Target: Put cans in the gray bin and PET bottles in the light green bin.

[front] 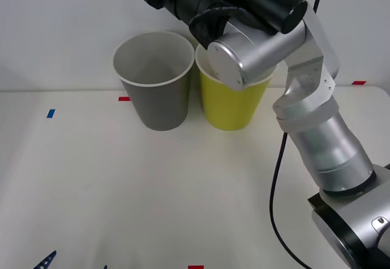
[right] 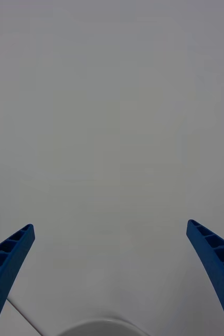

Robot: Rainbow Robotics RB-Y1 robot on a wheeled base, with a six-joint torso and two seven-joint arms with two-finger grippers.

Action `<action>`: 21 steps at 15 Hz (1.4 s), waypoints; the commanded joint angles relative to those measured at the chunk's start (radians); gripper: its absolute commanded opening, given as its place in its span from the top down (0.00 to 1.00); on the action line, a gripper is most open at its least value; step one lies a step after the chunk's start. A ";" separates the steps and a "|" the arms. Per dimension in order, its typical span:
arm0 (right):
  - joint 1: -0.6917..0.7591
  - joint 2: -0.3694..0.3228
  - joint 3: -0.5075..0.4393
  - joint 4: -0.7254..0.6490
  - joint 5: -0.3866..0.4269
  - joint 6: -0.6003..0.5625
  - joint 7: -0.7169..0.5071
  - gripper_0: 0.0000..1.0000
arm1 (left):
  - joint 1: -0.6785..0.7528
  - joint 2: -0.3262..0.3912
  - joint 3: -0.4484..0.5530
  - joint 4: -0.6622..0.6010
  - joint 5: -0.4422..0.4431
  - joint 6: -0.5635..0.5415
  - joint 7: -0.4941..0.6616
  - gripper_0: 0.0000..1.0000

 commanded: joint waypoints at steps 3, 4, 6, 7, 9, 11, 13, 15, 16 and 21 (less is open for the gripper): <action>0.269 -0.176 -0.078 -0.313 -0.071 0.011 -0.017 0.00 | 0.000 0.000 0.000 0.000 0.000 0.000 0.000 0.00; 0.364 -0.199 -0.117 -0.397 -0.071 0.011 -0.018 0.00 | 0.000 0.000 0.000 0.000 0.000 0.000 0.000 0.00; 0.507 -0.257 -0.160 -0.523 -0.036 0.011 -0.018 0.00 | 0.000 0.000 0.000 0.000 0.000 0.000 0.000 0.00; 0.605 -0.289 -0.201 -0.608 -0.019 0.011 -0.023 0.00 | 0.000 0.000 0.000 0.000 0.000 0.000 0.000 0.00; 0.783 -0.309 -0.266 -0.727 0.000 0.011 -0.029 0.00 | 0.000 0.000 0.000 0.000 0.000 0.000 0.000 0.00; 0.956 -0.305 -0.313 -0.816 0.055 -0.001 -0.035 0.00 | 0.000 0.000 0.000 0.000 0.000 0.000 0.000 0.00; 1.122 -0.286 -0.336 -0.829 0.084 -0.086 -0.038 0.00 | 0.000 0.000 0.000 0.000 0.000 0.000 0.000 0.00; 1.246 -0.243 -0.338 -0.829 0.124 -0.148 -0.028 0.00 | 0.000 0.000 0.000 0.000 0.000 0.000 0.000 0.00; 1.300 -0.220 -0.330 -0.830 0.125 -0.164 -0.022 0.00 | 0.000 0.000 0.000 0.000 0.000 0.000 0.000 0.00; 1.461 -0.142 -0.289 -0.827 0.207 -0.202 -0.006 0.00 | 0.000 0.000 0.000 0.000 0.000 0.000 0.000 0.00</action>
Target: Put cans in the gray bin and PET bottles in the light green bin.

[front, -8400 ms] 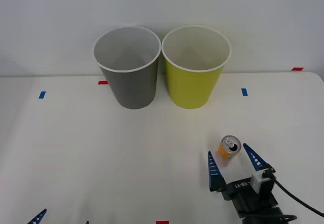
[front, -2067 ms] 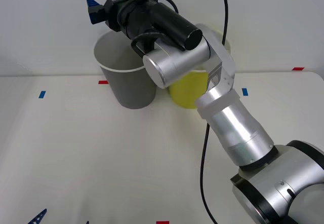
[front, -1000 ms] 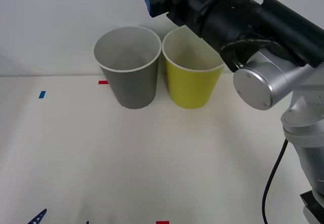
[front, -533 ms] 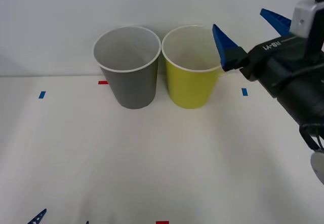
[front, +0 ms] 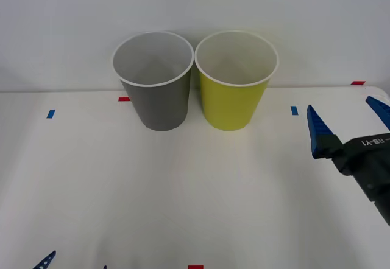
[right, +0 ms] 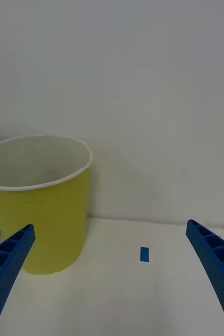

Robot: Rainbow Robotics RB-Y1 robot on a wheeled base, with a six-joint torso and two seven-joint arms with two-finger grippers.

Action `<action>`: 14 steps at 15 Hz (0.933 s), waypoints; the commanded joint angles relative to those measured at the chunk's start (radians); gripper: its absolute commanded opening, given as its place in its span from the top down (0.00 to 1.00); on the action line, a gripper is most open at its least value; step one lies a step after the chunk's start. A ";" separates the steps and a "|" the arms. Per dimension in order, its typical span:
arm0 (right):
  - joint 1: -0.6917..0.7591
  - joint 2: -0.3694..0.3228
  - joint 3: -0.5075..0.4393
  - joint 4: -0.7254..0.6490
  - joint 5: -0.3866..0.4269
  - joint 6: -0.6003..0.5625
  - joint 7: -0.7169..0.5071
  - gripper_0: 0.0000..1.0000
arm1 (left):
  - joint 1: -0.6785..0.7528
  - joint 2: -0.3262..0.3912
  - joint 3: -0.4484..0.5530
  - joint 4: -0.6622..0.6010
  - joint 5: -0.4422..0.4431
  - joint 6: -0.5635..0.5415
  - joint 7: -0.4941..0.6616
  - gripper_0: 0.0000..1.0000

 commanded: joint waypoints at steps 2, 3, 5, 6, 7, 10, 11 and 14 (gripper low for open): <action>0.084 0.131 0.074 0.000 0.138 -0.008 0.012 0.00 | 0.000 0.000 0.000 0.000 0.000 0.000 0.000 0.00; 0.098 0.163 0.101 0.001 0.183 -0.008 0.015 0.00 | 0.000 0.000 0.000 0.000 0.000 0.000 0.000 0.00; 0.109 0.207 0.133 0.001 0.216 -0.010 0.018 0.00 | 0.000 0.000 0.000 0.000 0.000 0.000 0.000 0.00; 0.112 0.207 0.133 0.006 0.213 -0.008 0.018 0.00 | 0.000 0.000 0.000 0.000 0.000 0.000 0.000 0.00; 0.111 0.203 0.135 0.035 0.249 -0.046 0.012 0.00 | 0.000 0.000 0.000 0.000 0.000 0.000 0.000 0.00; 0.130 0.226 0.118 0.233 0.339 -0.347 -0.079 0.00 | 0.000 0.000 0.000 0.000 0.000 0.000 0.000 0.00; 0.170 0.230 0.113 0.239 0.345 -0.376 -0.080 0.00 | 0.000 0.000 0.000 0.000 0.000 0.000 0.000 0.00; 0.290 0.229 0.092 0.314 0.353 -0.546 -0.079 0.00 | 0.000 0.000 0.000 0.000 0.000 0.000 0.000 0.00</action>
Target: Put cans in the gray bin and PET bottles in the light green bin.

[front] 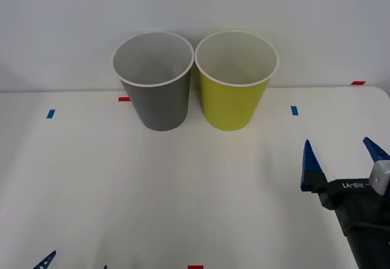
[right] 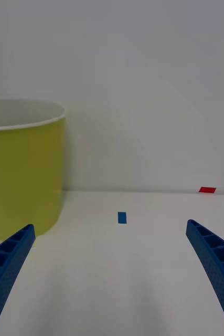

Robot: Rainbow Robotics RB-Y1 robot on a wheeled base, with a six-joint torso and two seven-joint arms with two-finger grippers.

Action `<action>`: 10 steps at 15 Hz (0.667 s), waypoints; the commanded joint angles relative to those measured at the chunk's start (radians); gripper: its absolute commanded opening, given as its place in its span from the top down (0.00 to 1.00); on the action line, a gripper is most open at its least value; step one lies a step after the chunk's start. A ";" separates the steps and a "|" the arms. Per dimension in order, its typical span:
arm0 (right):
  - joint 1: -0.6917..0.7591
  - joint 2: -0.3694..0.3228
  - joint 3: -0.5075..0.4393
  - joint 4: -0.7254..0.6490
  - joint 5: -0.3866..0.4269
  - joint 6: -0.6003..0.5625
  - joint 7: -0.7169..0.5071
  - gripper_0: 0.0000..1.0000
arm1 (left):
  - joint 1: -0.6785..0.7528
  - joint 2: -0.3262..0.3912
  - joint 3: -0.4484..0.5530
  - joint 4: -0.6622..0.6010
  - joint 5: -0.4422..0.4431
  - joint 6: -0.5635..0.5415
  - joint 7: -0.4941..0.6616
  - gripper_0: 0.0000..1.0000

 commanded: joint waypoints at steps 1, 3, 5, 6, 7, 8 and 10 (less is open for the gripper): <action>0.111 0.012 -0.036 0.148 0.022 -0.244 -0.018 0.00 | 0.000 0.000 0.000 0.000 0.000 0.000 0.000 0.00; 0.151 0.016 -0.056 0.215 0.022 -0.348 -0.019 0.00 | 0.000 0.000 0.000 0.000 0.000 0.000 0.000 0.00; 0.198 0.019 -0.075 0.244 0.022 -0.397 -0.019 0.00 | 0.000 0.000 0.000 0.000 0.000 0.000 0.000 0.00; 0.217 0.019 -0.078 0.261 0.010 -0.424 -0.019 0.00 | 0.000 0.000 0.000 0.000 0.000 0.000 0.000 0.00; 0.231 0.013 -0.070 0.278 -0.024 -0.439 -0.012 0.00 | 0.000 0.000 0.000 0.000 0.000 0.000 0.000 0.00; 0.235 0.001 -0.056 0.284 -0.038 -0.440 -0.012 0.00 | 0.000 0.000 0.000 0.000 0.000 0.000 0.000 0.00; 0.270 -0.002 -0.052 0.289 -0.052 -0.440 -0.004 0.00 | 0.000 0.000 0.000 0.000 0.000 0.000 0.000 0.00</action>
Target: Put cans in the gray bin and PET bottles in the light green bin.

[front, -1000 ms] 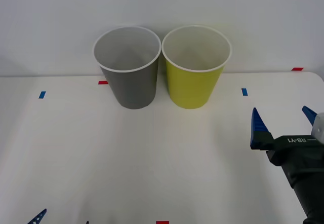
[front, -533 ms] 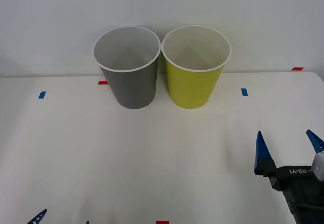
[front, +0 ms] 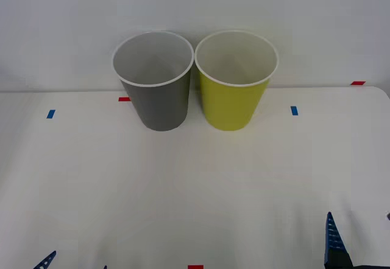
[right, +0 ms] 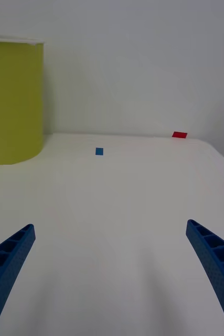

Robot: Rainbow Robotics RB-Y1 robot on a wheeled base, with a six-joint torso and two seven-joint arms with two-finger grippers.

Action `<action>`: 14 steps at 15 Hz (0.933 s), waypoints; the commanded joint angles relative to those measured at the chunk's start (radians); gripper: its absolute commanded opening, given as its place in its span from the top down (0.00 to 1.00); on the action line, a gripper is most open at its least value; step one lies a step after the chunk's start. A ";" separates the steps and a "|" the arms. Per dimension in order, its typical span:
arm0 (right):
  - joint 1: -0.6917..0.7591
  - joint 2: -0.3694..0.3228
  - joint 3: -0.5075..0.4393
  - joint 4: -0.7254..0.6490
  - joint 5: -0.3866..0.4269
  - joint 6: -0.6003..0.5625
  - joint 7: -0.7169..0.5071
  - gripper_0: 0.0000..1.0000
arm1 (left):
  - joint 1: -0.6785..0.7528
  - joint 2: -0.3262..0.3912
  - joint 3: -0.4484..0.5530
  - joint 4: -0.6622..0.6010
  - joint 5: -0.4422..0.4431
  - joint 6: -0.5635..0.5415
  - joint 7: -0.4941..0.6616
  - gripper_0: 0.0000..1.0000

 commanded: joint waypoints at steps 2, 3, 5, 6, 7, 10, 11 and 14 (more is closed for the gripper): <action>0.060 -0.008 0.013 0.030 -0.023 -0.008 0.011 0.00 | 0.000 0.000 0.000 0.000 0.000 0.000 0.000 0.00; 0.061 -0.012 0.022 0.048 -0.023 -0.015 0.011 0.00 | 0.000 0.000 0.000 0.000 0.000 0.000 0.000 0.00; 0.067 -0.012 0.036 0.068 -0.018 -0.028 0.010 0.00 | 0.000 0.000 0.000 0.000 0.000 0.000 0.000 0.00; 0.074 -0.010 0.042 0.077 -0.020 -0.031 0.010 0.00 | 0.000 0.000 0.000 0.000 0.000 0.000 0.000 0.00; 0.075 -0.008 0.045 0.094 -0.021 -0.038 0.011 0.00 | 0.000 0.000 0.000 0.000 0.000 0.000 0.000 0.00; 0.086 -0.010 0.044 0.109 -0.020 -0.040 0.013 0.00 | 0.000 0.000 0.000 0.000 0.000 0.000 0.000 0.00; 0.087 -0.010 0.044 0.108 -0.018 -0.040 0.014 0.00 | 0.000 0.000 0.000 0.000 0.000 0.000 0.000 0.00; 0.092 -0.016 0.036 0.108 -0.018 -0.044 0.010 0.00 | 0.000 0.000 0.000 0.000 0.000 0.000 0.000 0.00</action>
